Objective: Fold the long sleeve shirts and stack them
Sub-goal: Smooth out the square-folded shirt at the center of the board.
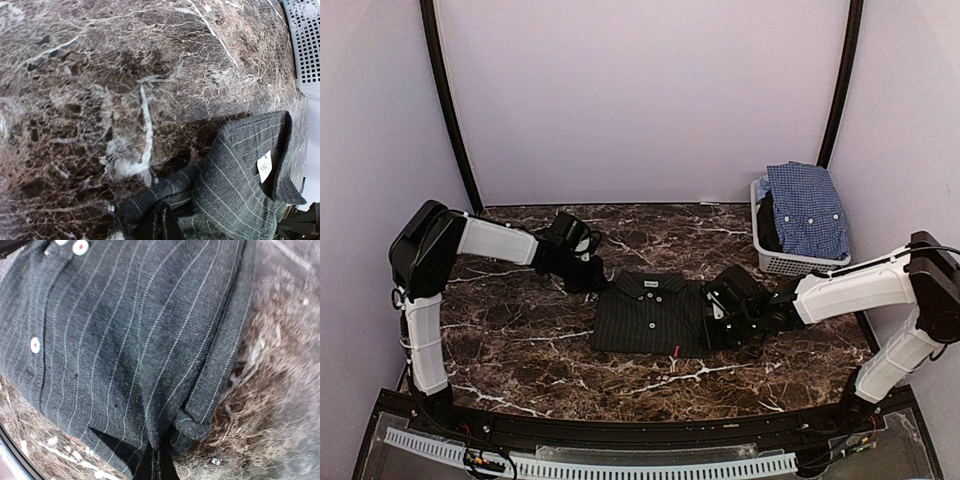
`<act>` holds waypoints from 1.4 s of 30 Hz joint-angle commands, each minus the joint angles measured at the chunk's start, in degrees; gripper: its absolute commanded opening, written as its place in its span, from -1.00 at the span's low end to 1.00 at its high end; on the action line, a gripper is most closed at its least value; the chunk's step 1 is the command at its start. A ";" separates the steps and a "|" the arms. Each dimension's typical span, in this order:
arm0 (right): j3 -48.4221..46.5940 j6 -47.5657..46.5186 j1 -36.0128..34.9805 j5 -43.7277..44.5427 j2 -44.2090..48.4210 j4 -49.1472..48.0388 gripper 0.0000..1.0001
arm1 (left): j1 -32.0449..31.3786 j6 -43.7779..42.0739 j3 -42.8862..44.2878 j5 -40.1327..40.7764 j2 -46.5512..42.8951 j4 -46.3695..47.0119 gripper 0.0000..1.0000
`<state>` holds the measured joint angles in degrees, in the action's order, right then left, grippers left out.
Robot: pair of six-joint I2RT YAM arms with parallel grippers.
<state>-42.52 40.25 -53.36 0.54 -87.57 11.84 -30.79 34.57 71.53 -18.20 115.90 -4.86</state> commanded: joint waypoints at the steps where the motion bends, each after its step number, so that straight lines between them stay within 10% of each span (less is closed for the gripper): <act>1: 2.09 1.78 -0.48 -2.56 -2.56 -2.47 -1.00 | 0.38 -0.21 1.97 1.09 1.03 -1.85 -0.92; 14: -3.49 2.63 -0.51 6.45 11.09 4.66 -0.46 | 0.38 -4.22 5.17 7.68 -7.44 -9.76 -0.09; 42: -1.89 -1.45 12.64 -8.67 -11.66 -16.26 -0.67 | -7.52 10.05 -25.27 -10.79 -17.99 8.18 -0.34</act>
<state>-46.30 39.55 -41.80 -7.16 -98.61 -2.81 -38.22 43.24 48.31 -27.73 98.67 1.65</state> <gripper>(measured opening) 0.165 0.334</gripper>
